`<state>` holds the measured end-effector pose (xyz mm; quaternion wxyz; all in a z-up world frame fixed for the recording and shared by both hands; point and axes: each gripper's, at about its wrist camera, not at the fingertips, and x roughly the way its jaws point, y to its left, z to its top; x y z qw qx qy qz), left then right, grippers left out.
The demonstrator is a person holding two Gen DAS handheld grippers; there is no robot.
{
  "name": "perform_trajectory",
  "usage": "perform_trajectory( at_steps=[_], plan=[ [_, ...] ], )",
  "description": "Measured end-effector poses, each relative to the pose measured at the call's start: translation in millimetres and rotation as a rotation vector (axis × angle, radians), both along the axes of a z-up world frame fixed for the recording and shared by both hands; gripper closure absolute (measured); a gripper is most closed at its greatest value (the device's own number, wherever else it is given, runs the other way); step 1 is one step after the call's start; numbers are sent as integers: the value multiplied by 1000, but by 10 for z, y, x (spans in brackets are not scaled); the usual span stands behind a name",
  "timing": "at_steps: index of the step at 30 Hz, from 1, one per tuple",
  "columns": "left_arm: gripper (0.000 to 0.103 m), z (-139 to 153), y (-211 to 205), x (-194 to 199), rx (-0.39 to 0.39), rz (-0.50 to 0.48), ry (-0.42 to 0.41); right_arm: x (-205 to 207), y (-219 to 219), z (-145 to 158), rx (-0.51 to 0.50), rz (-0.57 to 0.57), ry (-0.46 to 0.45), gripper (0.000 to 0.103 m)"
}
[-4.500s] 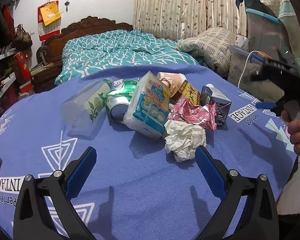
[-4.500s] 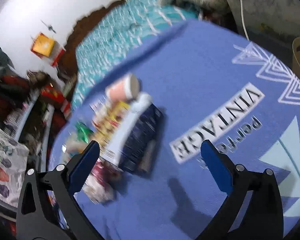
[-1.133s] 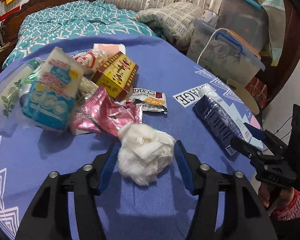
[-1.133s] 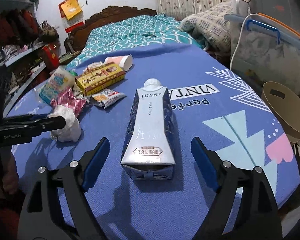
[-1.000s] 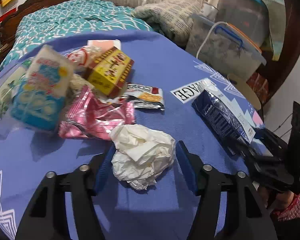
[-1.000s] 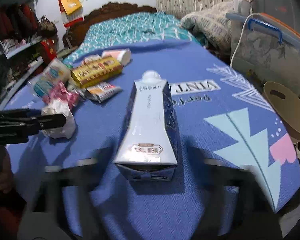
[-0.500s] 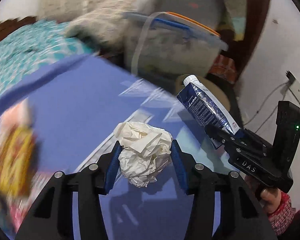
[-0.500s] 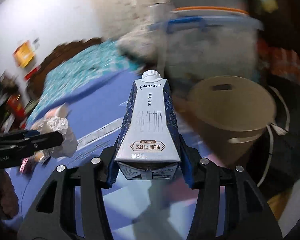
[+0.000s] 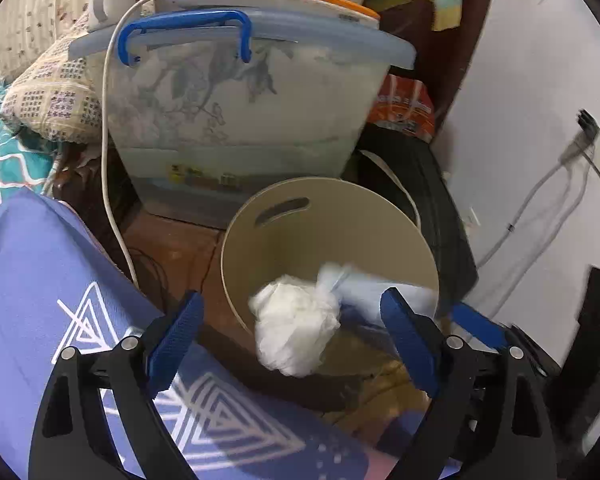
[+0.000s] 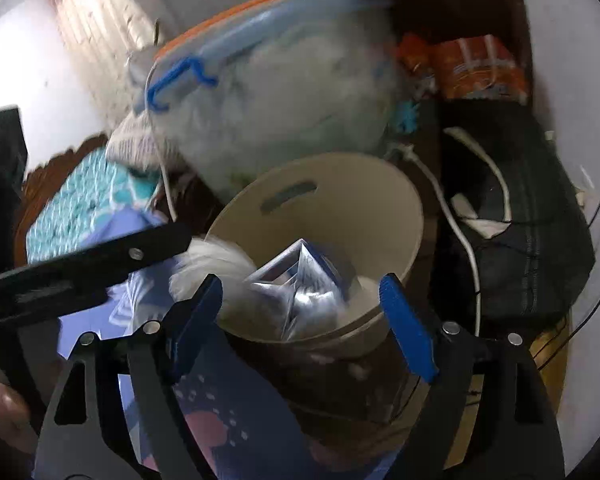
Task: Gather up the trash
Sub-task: 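Open both tools to drop the carton and tissue into the bin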
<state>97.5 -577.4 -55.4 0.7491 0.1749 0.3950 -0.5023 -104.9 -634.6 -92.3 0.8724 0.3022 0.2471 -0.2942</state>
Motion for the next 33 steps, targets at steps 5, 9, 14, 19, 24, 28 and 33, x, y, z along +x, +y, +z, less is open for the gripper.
perform_trajectory(
  at_steps=[5,9,14,19,24,28,33],
  plan=[
    [18,140,418,-20,-55,28,-6,-194,126,108,-18,-39,-49,29],
    [17,276,1079,-86,-90,93,-79,-236,391,132,11,-12,-86,30],
    [17,282,2198,-178,-86,256,-135,-28,938,178,48,118,-122,31],
    [17,192,3190,-202,-23,460,-157,328,1698,164,72,303,-109,31],
    [17,106,3977,-216,13,673,-153,569,2501,128,67,463,-73,31],
    [17,28,4468,-229,41,785,-152,698,2990,68,66,554,-34,31],
    [17,-37,4914,-279,45,860,-149,819,3419,106,11,631,10,31]
  ],
)
